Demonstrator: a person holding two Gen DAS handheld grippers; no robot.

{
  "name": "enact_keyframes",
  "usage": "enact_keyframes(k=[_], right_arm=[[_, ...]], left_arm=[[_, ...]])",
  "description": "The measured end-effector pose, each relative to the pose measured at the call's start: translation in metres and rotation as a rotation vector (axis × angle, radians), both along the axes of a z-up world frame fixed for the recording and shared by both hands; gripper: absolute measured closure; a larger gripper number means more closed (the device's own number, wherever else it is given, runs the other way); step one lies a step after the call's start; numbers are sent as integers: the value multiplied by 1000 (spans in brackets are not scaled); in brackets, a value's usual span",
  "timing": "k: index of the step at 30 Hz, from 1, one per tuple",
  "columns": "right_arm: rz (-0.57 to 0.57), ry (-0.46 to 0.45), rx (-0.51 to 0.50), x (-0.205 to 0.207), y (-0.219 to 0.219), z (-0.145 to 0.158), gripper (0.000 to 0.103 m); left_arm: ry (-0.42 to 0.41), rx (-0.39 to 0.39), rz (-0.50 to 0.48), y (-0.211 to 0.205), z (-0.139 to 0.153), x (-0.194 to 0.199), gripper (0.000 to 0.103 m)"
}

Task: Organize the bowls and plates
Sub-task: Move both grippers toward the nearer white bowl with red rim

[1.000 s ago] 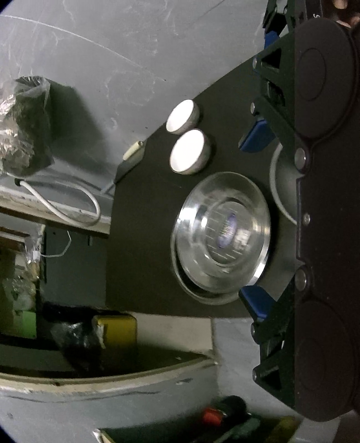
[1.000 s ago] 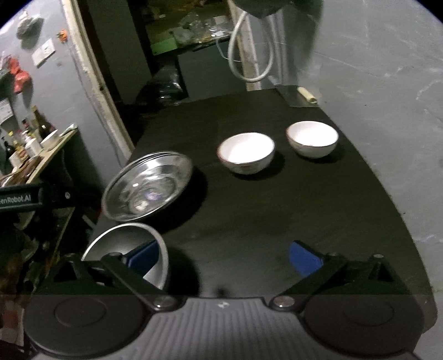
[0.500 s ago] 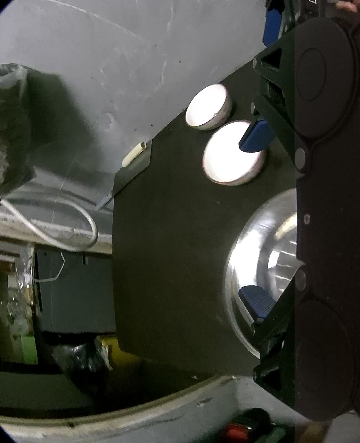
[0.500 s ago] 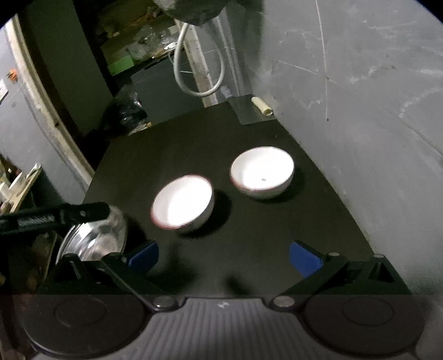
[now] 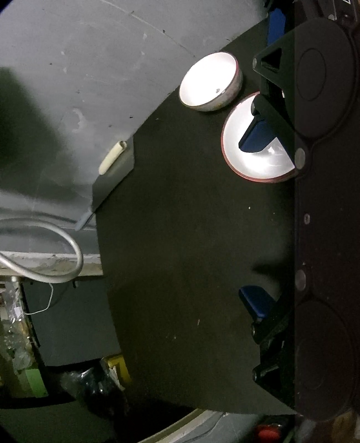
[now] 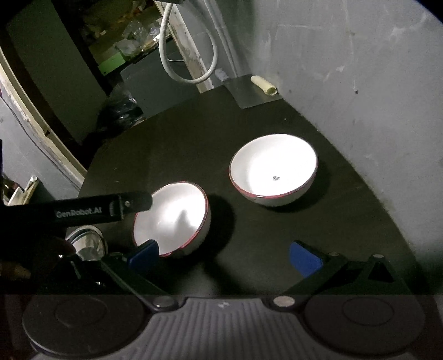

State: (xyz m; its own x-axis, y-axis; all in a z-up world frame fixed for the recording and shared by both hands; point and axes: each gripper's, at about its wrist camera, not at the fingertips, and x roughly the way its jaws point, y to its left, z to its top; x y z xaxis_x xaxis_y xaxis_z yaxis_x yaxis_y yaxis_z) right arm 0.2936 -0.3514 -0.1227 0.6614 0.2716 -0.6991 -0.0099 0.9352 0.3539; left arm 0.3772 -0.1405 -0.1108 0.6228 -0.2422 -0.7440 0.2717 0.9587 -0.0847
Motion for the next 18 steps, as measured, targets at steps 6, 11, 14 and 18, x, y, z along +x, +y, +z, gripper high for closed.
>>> enact_keyframes(k=[6,11,14,18], right_arm=[[36,-6,12,8,4,-4,12],[61,-16,13,12,8,-5,25],[68,-28,3,12,10,-3,36],[78,-36,0,12,11,-2,43]], left_arm=[[33,-8,-20,-4,-6,1,1],[54,-26,-38,-7,-8,-1,10],[66,-38,-46,-9,-9,-2,21],[79,-53,-50,-12,-9,-2,29]])
